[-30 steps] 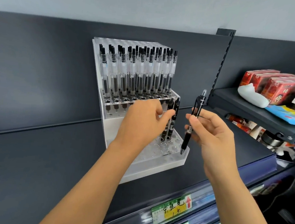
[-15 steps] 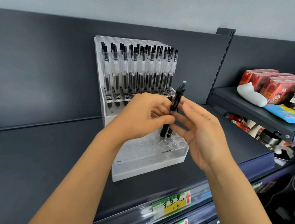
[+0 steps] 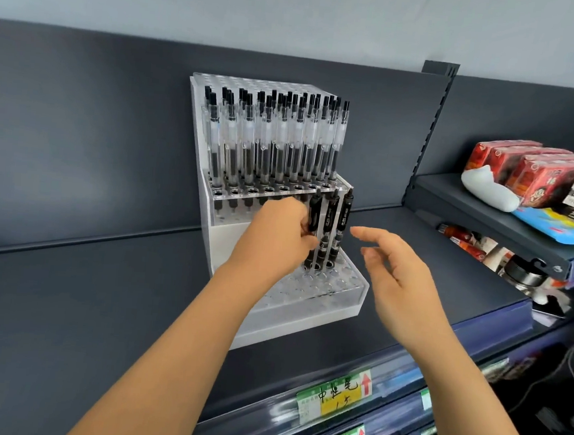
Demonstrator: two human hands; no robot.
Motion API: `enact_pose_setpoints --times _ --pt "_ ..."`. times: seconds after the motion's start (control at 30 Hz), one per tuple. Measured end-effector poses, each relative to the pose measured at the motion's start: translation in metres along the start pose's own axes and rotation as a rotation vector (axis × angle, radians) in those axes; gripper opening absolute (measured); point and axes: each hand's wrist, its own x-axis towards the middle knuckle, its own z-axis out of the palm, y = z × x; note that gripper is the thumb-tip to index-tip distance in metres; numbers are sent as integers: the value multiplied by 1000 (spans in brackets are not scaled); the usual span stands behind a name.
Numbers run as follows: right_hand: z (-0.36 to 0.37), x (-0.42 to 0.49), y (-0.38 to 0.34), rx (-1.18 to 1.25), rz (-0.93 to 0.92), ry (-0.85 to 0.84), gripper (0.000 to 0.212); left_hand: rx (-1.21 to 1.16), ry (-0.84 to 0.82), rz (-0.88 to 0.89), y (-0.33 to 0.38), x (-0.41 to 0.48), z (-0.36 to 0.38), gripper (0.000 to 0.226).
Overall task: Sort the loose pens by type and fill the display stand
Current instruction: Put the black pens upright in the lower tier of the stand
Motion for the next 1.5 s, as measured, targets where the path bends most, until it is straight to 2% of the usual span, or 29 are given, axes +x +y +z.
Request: enact_pose_setpoints --times 0.17,0.5,0.67,0.8,0.9,1.0,1.13,1.3,1.4,1.5 --pt "3 -1 -1 -120 1 -38 35 51 49 16 3 0 6 23" --pt "6 -15 -14 -153 -21 -77 35 162 -17 27 3 -2 1 27" --pt "16 -25 -29 -107 -120 -31 31 408 -18 190 2 -36 -38 49" --pt "47 -30 -54 -178 -276 24 32 643 140 364 -39 -92 -81 37" --pt "87 -34 -90 -180 -396 -17 33 815 208 272 -95 -131 -119 38" --pt "135 -44 -134 -155 -417 -144 30 947 163 118 -154 -166 -161 38" --pt "208 -60 -192 -186 -383 -352 32 1001 107 -38 -220 -204 -212 34" --pt "301 -69 -252 -329 -171 -518 32 1002 129 -183 -291 -225 -270 32" --pt "349 -63 -276 -386 8 -564 37 978 144 -217 -326 -211 -297 31" --pt "381 -52 -289 -410 135 -552 39 858 174 -215 -351 -189 -308 31"
